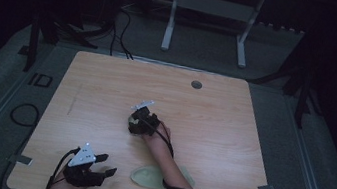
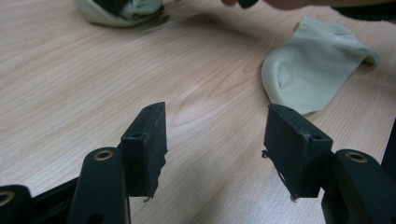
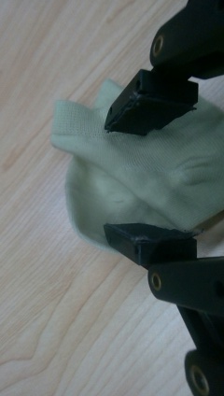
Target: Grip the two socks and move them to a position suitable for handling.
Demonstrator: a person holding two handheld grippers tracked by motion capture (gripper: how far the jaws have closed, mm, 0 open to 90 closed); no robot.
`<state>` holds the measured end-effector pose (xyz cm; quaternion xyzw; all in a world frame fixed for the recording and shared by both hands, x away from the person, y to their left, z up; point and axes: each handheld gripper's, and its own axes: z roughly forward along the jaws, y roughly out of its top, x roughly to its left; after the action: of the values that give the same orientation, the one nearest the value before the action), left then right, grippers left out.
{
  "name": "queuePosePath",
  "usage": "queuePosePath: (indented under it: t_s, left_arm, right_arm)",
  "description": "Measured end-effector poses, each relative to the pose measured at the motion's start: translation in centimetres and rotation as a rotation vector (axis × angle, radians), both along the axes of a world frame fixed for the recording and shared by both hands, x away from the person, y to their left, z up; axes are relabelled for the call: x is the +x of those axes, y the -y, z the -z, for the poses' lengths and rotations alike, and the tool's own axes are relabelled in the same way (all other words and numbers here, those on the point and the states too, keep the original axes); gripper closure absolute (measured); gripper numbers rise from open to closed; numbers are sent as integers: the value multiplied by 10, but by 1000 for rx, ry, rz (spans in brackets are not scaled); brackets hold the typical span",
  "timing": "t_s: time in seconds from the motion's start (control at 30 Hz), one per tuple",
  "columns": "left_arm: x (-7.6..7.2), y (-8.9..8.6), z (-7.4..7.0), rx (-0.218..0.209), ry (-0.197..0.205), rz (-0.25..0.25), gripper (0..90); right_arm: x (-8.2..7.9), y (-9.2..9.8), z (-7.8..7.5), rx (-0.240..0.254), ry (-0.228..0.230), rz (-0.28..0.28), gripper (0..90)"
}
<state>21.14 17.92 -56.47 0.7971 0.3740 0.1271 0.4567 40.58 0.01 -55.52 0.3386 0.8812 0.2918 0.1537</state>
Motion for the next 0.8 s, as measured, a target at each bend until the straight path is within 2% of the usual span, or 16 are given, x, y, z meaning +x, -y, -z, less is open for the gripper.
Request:
queuePosePath:
  t_s: [0.03, 0.07, 0.23, 0.3, 0.33, 0.53, 0.6, 0.7, 0.8]
  left_arm:
    - [0, 0, 0, -5, -2, 0, 395]
    - [0, 0, 0, -5, -1, 1, 395]
    - [0, 0, 1, -1, -6, -1, 394]
    - [-1, 0, 0, -3, -7, 4, 394]
    - [-1, 1, 0, -2, -5, 7, 394]
    - [-1, 2, 1, -1, -8, 13, 394]
    - [0, 1, 1, -1, -6, 11, 394]
    - [0, 1, 1, -5, -7, 7, 394]
    - [0, 1, 1, -5, -9, 4, 394]
  right_arm:
    - [-1, 0, 1, 5, 17, -2, 437]
    - [-2, 0, 1, 8, 15, 3, 452]
    - [-7, -1, 2, 9, 45, 6, 660]
    - [-9, -4, 2, -7, 63, 6, 755]
    - [-9, -5, 2, -22, 71, 8, 770]
    - [-11, -2, -1, -27, 67, -1, 812]
    - [-11, 1, -3, -14, 60, -2, 814]
    - [-15, 5, -8, -27, 74, -10, 816]
    - [-19, 12, -15, -12, 78, -4, 817]
